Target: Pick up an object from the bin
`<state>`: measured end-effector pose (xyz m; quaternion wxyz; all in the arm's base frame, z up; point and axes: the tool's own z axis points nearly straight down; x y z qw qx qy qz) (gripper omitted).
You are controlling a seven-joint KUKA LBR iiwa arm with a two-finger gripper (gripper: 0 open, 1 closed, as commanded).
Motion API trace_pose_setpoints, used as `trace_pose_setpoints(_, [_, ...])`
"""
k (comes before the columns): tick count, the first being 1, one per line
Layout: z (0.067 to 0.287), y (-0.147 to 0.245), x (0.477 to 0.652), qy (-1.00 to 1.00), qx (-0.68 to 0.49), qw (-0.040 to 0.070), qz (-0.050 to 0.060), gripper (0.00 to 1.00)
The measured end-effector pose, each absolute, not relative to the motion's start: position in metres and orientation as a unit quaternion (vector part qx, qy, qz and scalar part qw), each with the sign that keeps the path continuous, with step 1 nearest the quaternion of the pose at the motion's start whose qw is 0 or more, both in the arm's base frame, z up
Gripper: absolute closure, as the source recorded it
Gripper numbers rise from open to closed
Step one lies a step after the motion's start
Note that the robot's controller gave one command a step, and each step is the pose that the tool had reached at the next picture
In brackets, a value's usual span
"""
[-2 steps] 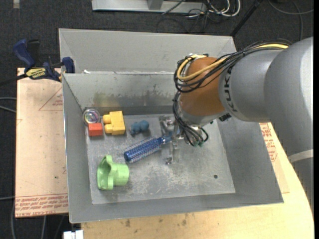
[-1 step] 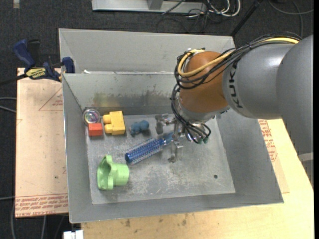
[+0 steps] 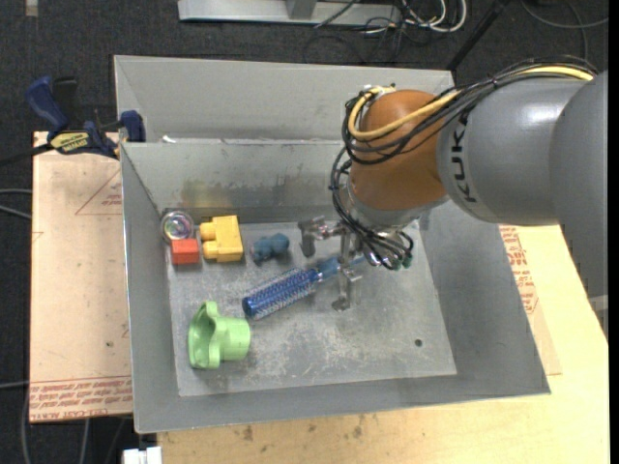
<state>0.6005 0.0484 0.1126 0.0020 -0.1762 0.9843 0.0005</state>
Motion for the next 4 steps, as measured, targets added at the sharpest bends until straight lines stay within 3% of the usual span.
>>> trace_pose_setpoints(1, [0.0671, 0.0484, 0.5956, 0.982, -0.19, -0.001, 0.001, 0.0])
trace_pose_setpoints(2, [0.0676, 0.0487, 0.5963, 0.982, -0.189, -0.001, 0.001, 0.0])
trace_pose_setpoints(3, [0.0685, 0.0488, 0.5969, 0.982, -0.189, 0.0, 0.001, 1.0])
trace_pose_setpoints(4, [0.0757, 0.0492, 0.5975, 0.982, -0.188, 0.002, 0.001, 1.0])
